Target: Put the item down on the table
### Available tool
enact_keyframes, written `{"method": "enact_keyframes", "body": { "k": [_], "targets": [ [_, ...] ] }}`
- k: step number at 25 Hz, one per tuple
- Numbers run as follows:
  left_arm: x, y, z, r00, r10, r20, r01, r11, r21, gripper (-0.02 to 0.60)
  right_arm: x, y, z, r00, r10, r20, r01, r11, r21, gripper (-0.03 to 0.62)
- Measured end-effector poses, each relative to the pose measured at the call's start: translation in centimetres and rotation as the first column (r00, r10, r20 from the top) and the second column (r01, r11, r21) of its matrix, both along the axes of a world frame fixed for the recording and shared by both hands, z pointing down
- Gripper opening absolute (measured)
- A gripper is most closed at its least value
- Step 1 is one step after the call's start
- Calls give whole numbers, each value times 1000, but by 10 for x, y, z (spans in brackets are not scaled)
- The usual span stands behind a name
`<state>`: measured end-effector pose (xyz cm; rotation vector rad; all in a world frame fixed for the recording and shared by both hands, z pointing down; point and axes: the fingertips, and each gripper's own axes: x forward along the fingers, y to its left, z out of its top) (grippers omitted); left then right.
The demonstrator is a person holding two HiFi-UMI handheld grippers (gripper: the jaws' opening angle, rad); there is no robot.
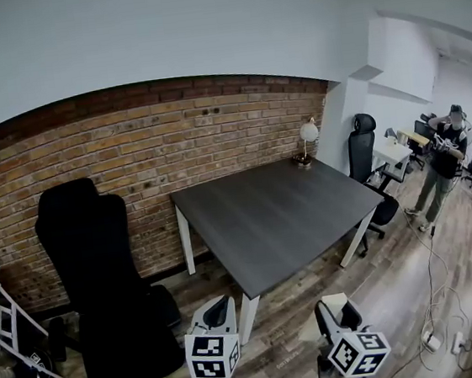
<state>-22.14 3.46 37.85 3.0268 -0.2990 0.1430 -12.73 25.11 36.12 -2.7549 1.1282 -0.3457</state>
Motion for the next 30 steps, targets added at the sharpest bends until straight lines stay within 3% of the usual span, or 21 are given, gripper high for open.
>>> {"method": "enact_keyframes", "body": {
  "k": [8,18,30],
  "targets": [
    [28,8,15,999,17,34,-17,1000,-4,15,26,8,20,999,9,49,-10,1000,11,293],
    [75,-10,19,1000,-12,13,12,999,-38,15,75,-12,20,1000,-17,22,17,1000,-23,293],
    [162,-38,24,999,12,29,-11,999,-50,15,163,-38,22,999,0,39,2,999,-36,293]
  ]
}}
